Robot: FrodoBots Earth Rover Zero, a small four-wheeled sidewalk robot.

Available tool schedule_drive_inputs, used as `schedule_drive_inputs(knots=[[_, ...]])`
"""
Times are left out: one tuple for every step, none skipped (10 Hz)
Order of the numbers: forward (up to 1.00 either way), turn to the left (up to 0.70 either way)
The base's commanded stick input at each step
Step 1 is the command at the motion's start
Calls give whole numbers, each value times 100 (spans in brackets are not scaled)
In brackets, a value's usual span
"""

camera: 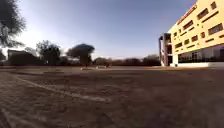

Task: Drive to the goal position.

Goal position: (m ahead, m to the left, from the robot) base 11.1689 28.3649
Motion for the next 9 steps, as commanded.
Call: schedule_drive_inputs(knots=[[100, 27], [100, 27], [100, 27], [100, 27], [100, 27], [100, 27], [100, 27], [100, 27], [100, 27]])
